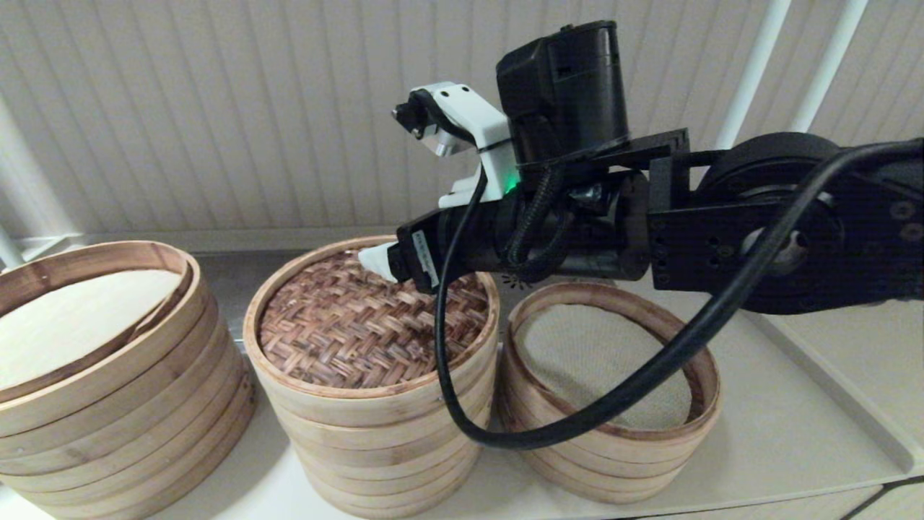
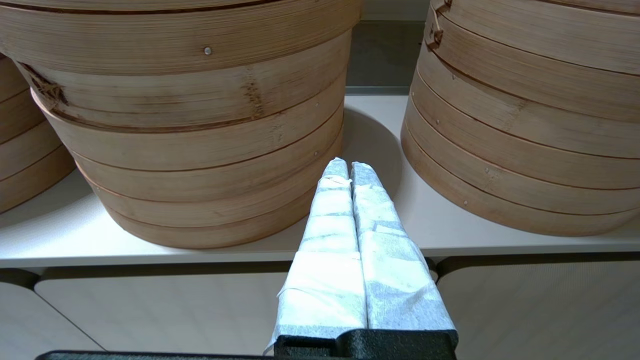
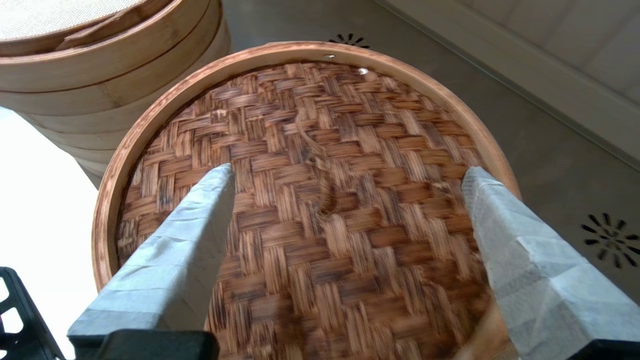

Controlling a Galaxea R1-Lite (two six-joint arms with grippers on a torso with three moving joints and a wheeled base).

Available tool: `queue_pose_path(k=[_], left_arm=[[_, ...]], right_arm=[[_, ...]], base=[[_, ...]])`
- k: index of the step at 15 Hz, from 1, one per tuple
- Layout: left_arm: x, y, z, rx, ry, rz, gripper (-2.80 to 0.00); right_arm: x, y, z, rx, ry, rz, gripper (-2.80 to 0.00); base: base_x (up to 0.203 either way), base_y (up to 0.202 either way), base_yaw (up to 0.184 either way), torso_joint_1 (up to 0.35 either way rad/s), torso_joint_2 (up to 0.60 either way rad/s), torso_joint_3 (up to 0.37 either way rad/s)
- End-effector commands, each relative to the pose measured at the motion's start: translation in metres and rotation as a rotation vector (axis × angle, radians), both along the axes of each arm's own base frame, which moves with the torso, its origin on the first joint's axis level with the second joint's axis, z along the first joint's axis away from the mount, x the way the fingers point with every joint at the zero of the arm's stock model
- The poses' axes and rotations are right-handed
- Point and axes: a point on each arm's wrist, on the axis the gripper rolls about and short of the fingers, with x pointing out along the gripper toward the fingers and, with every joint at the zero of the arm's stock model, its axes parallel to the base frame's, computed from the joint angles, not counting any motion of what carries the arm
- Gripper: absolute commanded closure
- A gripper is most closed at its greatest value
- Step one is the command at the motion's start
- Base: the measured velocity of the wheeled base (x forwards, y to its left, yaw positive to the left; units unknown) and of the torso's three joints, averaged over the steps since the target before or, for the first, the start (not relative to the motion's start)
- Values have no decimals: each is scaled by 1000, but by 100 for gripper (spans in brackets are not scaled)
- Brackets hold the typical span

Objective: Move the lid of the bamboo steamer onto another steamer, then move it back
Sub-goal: Pick up the steamer

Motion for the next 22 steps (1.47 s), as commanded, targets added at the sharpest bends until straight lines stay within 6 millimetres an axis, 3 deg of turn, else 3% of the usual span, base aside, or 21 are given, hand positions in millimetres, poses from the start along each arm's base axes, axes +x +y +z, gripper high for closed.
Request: queue_pose_path(k=[1,11,22], left_arm=[[0,0,0,0,2,0,0],[0,0,0,0,2,0,0],[0,0,0,0,2,0,0]], right_arm=[[6,7,-8,-15,12,1,-280],[19,26,-36,-62,57,8,-280],[31,36,-42,-54,53,8,-280]], base=[[0,0,0,0,0,0],[0,0,0,0,0,0],[0,0,0,0,0,0]])
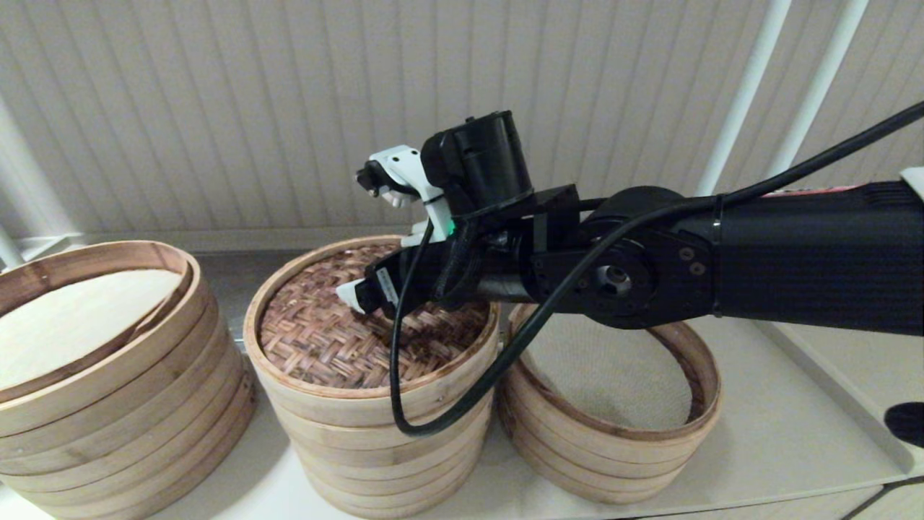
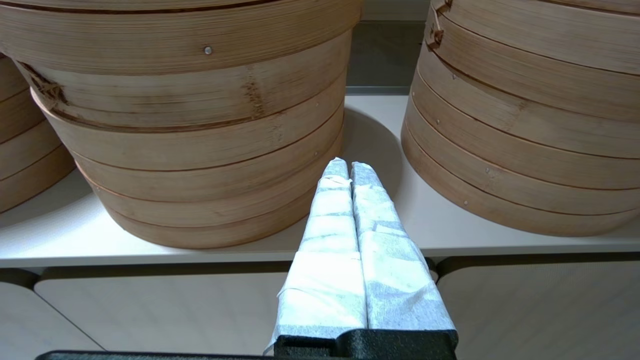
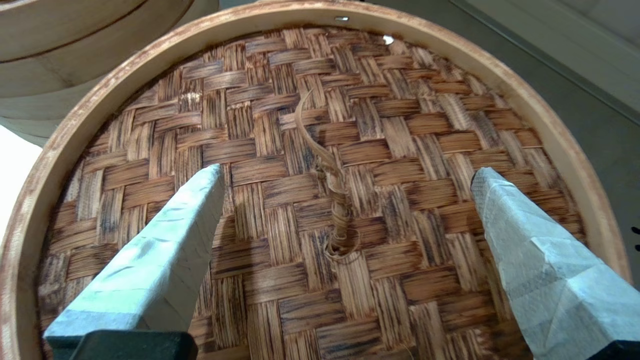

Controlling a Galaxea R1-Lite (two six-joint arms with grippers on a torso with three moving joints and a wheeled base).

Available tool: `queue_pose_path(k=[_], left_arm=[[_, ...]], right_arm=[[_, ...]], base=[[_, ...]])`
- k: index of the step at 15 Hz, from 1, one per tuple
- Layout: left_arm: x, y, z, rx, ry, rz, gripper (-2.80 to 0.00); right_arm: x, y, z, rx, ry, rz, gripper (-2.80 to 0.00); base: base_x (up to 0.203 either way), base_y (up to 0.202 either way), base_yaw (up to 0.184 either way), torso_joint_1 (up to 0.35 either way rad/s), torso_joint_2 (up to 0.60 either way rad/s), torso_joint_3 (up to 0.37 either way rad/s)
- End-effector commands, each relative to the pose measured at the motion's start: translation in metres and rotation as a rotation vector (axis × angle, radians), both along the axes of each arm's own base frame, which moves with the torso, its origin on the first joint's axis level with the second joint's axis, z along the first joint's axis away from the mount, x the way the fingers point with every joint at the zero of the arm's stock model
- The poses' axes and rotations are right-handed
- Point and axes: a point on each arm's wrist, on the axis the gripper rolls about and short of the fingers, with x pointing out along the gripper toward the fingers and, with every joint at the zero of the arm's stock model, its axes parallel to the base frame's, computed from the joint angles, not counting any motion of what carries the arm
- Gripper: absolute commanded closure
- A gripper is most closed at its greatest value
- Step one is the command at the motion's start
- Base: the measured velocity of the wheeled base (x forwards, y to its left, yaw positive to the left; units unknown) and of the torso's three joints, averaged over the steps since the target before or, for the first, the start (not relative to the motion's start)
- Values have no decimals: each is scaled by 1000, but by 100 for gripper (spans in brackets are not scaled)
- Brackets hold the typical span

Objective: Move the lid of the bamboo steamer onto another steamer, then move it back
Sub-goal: Pick up the steamer

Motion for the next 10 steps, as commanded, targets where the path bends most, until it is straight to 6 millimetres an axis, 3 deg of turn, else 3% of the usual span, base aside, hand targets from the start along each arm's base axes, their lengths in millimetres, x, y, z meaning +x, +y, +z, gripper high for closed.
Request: queue_pose_path(k=[1,5,6,10], left_arm=[[0,0,0,0,2,0,0],[0,0,0,0,2,0,0],[0,0,0,0,2,0,0],[0,0,0,0,2,0,0]], right_arm=[[2,3,-6,-10,8,0,-280],[4,4,-8,-8,20,-5,-280],[4,4,-9,-9,21,-5,-7],[7,7,-17,-19,36,-7,0]], base=[[0,0,0,0,0,0],[0,0,0,0,0,0],[0,0,0,0,0,0],[0,0,0,0,0,0]])
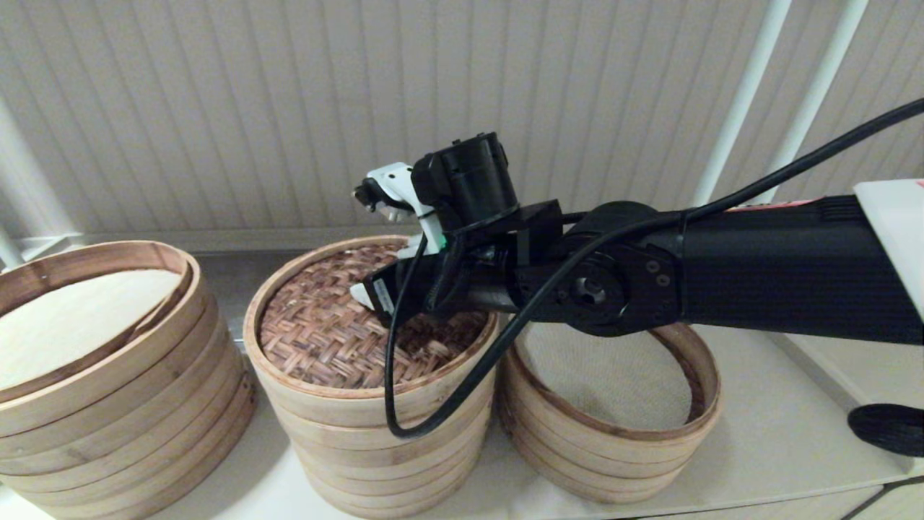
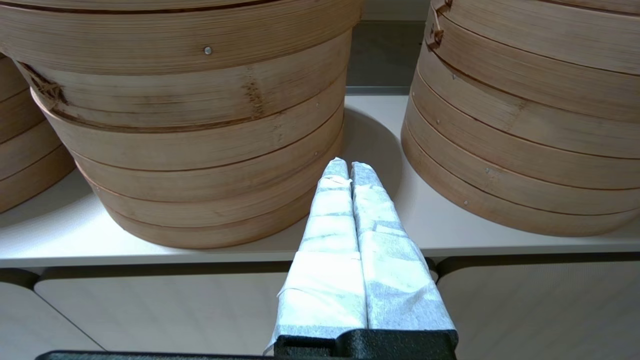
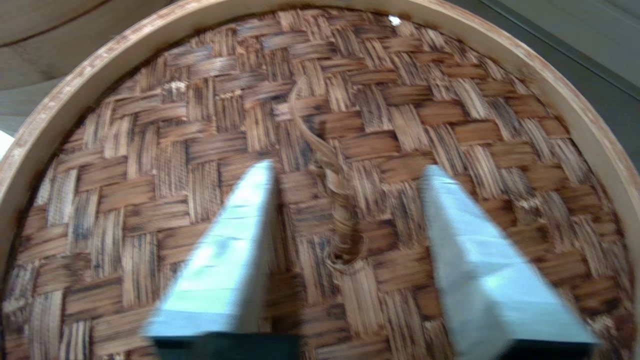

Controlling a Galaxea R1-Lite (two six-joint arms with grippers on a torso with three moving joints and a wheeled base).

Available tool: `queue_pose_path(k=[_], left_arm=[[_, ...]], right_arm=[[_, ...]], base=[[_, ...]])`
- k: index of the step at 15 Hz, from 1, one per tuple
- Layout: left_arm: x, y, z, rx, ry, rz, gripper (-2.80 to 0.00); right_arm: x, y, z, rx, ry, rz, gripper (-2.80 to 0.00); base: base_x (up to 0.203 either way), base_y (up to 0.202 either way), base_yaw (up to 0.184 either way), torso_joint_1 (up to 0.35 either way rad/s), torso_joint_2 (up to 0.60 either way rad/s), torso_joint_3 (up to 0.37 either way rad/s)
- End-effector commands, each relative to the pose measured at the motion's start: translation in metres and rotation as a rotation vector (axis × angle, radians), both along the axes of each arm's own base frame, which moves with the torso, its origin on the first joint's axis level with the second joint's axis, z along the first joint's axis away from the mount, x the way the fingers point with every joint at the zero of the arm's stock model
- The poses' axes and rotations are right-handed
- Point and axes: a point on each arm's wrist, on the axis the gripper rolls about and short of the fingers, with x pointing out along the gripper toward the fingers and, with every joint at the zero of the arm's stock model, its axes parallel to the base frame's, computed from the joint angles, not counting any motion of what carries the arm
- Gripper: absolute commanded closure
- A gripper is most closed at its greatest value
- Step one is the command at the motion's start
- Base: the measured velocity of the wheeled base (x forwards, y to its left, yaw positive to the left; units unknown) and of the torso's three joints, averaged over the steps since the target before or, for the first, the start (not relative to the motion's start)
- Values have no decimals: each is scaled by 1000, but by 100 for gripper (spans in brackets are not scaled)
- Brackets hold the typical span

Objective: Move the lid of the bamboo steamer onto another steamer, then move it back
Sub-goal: Pick up the steamer

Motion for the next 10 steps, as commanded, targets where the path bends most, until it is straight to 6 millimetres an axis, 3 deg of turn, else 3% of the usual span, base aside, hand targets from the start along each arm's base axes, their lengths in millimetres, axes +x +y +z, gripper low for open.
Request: queue_pose_path(k=[1,10], left_arm=[[0,0,0,0,2,0,0],[0,0,0,0,1,0,0]], right_arm=[[0,2,-2,-5,4,2,0],[-1,-1,3,5,-7,-1,0]], base=[[0,0,0,0,0,0],[0,0,0,0,0,0]])
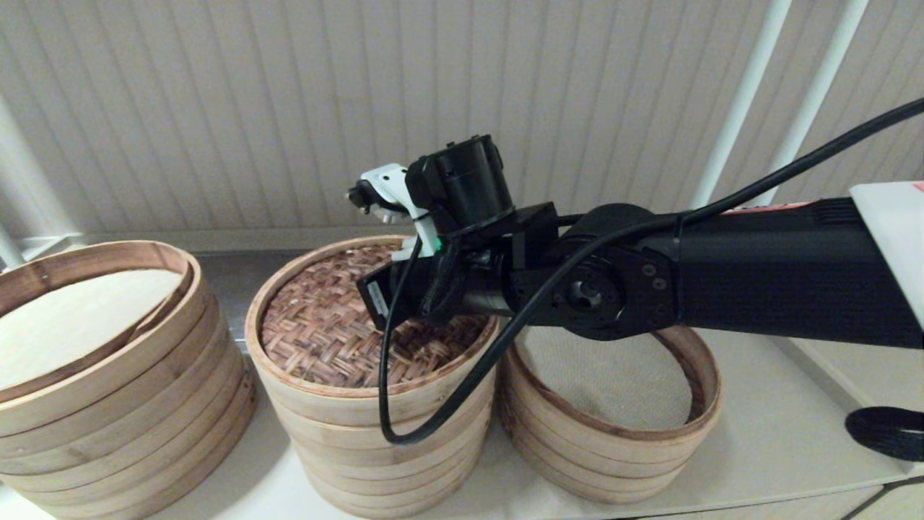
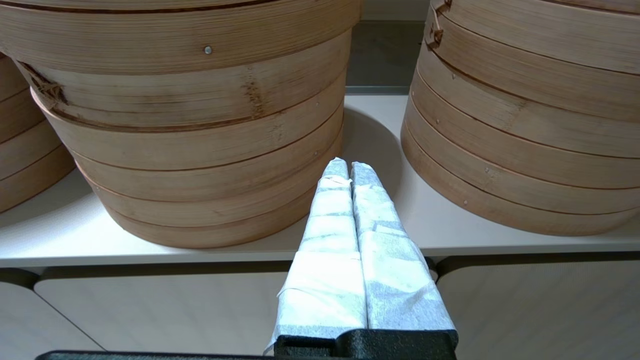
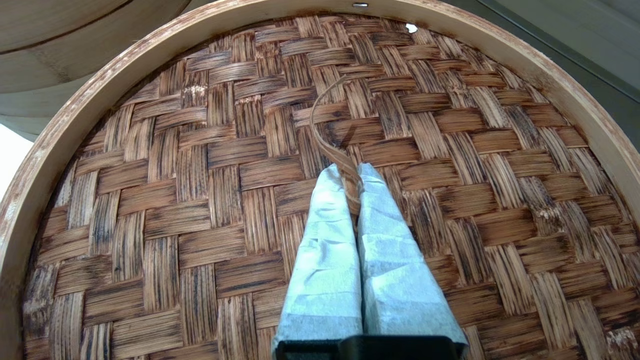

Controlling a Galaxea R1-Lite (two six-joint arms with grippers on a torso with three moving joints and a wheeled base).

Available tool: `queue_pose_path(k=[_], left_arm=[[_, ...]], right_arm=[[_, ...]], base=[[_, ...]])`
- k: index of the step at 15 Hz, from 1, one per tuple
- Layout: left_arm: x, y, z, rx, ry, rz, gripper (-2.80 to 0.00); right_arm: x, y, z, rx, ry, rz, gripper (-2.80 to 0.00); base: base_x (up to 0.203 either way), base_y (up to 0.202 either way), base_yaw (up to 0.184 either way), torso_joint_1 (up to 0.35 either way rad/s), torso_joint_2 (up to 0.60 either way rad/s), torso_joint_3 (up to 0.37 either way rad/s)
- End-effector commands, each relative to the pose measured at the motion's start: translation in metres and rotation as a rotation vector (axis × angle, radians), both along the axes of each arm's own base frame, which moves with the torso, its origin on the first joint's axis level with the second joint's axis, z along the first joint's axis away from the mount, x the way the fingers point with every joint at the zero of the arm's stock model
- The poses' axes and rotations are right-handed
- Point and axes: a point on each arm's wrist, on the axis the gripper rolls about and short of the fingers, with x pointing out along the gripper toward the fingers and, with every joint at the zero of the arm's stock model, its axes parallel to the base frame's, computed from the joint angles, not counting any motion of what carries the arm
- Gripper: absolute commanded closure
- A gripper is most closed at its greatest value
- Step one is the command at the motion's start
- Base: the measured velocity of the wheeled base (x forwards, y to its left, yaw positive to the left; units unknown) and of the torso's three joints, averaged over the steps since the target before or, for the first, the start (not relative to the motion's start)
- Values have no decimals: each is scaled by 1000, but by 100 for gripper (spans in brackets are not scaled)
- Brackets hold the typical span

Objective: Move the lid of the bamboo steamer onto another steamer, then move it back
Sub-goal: Pick up the steamer

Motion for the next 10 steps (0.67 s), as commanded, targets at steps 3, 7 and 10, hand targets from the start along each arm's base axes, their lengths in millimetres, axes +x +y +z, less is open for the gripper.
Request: queue_pose_path(k=[3,7,10], left_arm=[[0,0,0,0,2,0,0],[0,0,0,0,2,0,0],[0,0,0,0,1,0,0]], right_arm=[[-4,-4,12,21,-21,-3,0],[-5,-8,15,22,-25,-9,0],[-6,-11,23,40,-44,-10,0]], base=[[0,0,0,0,0,0],[0,0,0,0,0,0],[0,0,0,0,0,0]])
